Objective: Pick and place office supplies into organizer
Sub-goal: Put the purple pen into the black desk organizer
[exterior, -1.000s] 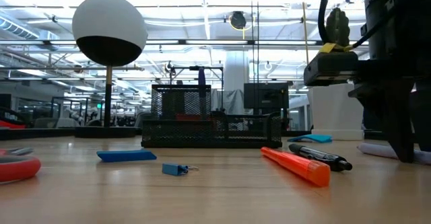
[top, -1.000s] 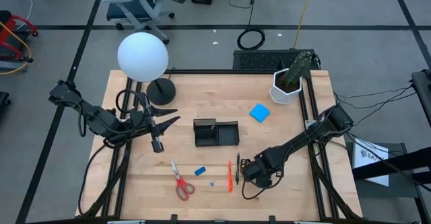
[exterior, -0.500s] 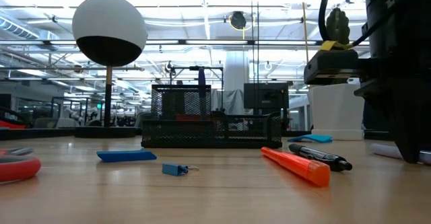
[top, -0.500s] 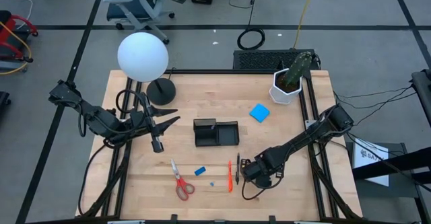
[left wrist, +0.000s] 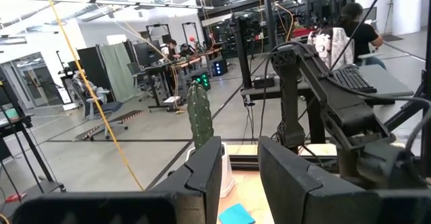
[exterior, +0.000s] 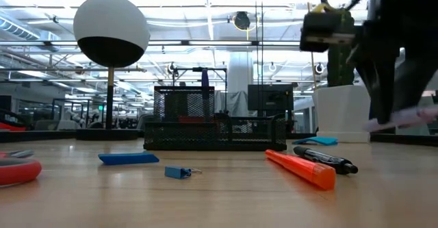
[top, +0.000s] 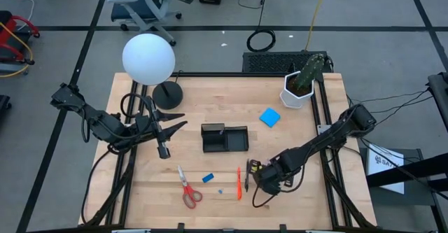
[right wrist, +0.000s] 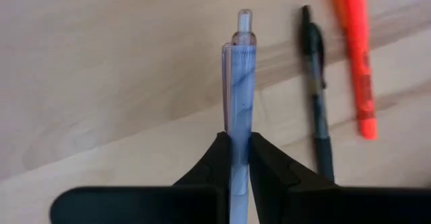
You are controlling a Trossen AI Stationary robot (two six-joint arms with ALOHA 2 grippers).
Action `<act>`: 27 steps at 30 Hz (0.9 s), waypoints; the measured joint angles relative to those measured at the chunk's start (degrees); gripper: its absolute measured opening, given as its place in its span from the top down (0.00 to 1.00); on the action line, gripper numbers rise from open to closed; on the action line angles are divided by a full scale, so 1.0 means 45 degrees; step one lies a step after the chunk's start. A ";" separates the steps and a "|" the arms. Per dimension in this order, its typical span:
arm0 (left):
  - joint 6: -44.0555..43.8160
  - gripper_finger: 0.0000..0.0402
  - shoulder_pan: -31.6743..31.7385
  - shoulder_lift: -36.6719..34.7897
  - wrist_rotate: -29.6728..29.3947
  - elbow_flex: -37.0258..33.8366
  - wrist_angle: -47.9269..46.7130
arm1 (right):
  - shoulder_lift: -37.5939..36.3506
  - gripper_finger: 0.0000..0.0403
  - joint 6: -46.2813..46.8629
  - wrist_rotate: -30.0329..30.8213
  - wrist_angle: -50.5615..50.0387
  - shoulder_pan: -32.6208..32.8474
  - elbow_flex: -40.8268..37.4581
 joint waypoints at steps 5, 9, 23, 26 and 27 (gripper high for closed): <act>0.0000 0.74 0.0000 0.0000 0.0000 0.0000 0.0000 | -0.0603 0.95 0.0966 0.0239 0.0327 -0.0207 0.0014; 0.0000 0.74 0.0000 0.0000 0.0000 0.0000 0.0000 | -0.0944 0.95 0.1361 0.0989 0.0992 -0.0339 0.0016; 0.0000 0.74 0.0000 0.0000 0.0000 0.0000 0.0000 | -0.1141 0.95 0.3265 0.1700 0.6436 -0.1522 0.0024; 0.0000 0.74 0.0000 0.0000 0.0000 0.0000 0.0000 | -0.1146 0.95 0.3811 0.2267 0.7925 -0.1856 -0.0032; 0.0000 0.74 0.0000 0.0000 0.0000 0.0000 0.0000 | -0.1146 0.95 0.3870 0.2371 0.8626 -0.1967 -0.0172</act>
